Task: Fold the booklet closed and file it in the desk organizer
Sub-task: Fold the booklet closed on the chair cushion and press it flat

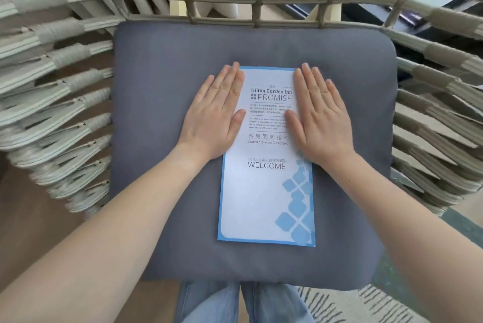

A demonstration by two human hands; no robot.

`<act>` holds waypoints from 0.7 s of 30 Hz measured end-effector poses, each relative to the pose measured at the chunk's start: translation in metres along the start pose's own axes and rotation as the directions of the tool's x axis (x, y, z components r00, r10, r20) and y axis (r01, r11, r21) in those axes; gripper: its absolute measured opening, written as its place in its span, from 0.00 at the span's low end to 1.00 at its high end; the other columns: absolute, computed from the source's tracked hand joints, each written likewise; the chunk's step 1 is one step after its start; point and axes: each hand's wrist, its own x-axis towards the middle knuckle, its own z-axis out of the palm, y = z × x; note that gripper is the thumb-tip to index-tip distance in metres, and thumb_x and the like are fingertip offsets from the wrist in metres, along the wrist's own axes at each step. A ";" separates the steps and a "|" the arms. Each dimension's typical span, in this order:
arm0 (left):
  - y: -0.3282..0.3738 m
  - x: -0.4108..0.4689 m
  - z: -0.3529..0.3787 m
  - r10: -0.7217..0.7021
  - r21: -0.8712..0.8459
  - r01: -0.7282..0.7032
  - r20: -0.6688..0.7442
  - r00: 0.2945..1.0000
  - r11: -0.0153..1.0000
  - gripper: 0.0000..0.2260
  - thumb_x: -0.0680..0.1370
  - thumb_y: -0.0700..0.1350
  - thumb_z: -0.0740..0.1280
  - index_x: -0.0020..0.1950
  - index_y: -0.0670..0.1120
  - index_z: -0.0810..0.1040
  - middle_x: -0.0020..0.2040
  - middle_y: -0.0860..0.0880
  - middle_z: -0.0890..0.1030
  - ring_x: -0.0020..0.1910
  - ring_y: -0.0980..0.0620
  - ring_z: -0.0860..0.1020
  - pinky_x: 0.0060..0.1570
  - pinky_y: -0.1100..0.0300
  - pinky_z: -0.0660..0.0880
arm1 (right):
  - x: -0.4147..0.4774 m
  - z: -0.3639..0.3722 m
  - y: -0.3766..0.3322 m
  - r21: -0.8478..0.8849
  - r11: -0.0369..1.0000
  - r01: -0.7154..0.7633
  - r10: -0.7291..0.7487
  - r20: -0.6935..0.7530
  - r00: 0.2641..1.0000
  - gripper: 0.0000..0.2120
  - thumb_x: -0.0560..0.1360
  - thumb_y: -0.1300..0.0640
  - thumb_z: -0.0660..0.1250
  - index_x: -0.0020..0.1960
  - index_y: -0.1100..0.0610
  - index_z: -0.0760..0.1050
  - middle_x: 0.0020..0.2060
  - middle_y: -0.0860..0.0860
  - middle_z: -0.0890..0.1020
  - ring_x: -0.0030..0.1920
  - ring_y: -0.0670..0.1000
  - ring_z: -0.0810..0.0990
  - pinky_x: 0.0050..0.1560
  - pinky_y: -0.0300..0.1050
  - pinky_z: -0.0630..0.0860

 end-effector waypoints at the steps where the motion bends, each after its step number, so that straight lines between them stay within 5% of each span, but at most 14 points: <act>1: -0.001 0.000 0.001 -0.001 -0.002 0.001 -0.012 1.000 1.000 0.27 0.82 0.50 0.50 0.78 0.37 0.54 0.79 0.40 0.55 0.78 0.44 0.54 0.76 0.49 0.49 | -0.001 0.002 0.001 0.001 1.000 0.002 -0.002 -0.008 1.000 0.30 0.82 0.46 0.52 0.79 0.60 0.53 0.78 0.56 0.58 0.79 0.54 0.55 0.78 0.49 0.49; 10: 0.005 -0.002 -0.026 -0.017 0.109 0.010 0.064 0.998 0.994 0.28 0.81 0.52 0.47 0.77 0.37 0.56 0.78 0.39 0.57 0.77 0.42 0.56 0.76 0.48 0.51 | -0.004 -0.021 -0.001 0.007 1.000 -0.021 0.020 0.049 0.999 0.30 0.81 0.45 0.48 0.79 0.60 0.53 0.78 0.56 0.58 0.78 0.55 0.55 0.77 0.47 0.45; 15: -0.004 -0.040 -0.050 -0.128 0.137 0.129 -0.016 0.992 0.982 0.28 0.81 0.50 0.51 0.77 0.37 0.55 0.78 0.40 0.57 0.78 0.43 0.55 0.76 0.47 0.50 | -0.044 -0.033 0.007 0.011 0.988 -0.152 0.151 0.045 0.988 0.30 0.81 0.47 0.46 0.78 0.62 0.54 0.78 0.58 0.58 0.78 0.58 0.55 0.77 0.53 0.48; 21: 0.051 -0.102 -0.026 0.124 0.032 -0.125 0.051 0.991 0.992 0.27 0.81 0.49 0.52 0.78 0.40 0.57 0.79 0.44 0.56 0.77 0.44 0.57 0.75 0.46 0.51 | -0.084 -0.026 -0.055 0.057 0.989 -0.137 0.137 0.001 0.991 0.28 0.81 0.50 0.50 0.77 0.65 0.57 0.76 0.60 0.61 0.77 0.60 0.59 0.76 0.57 0.54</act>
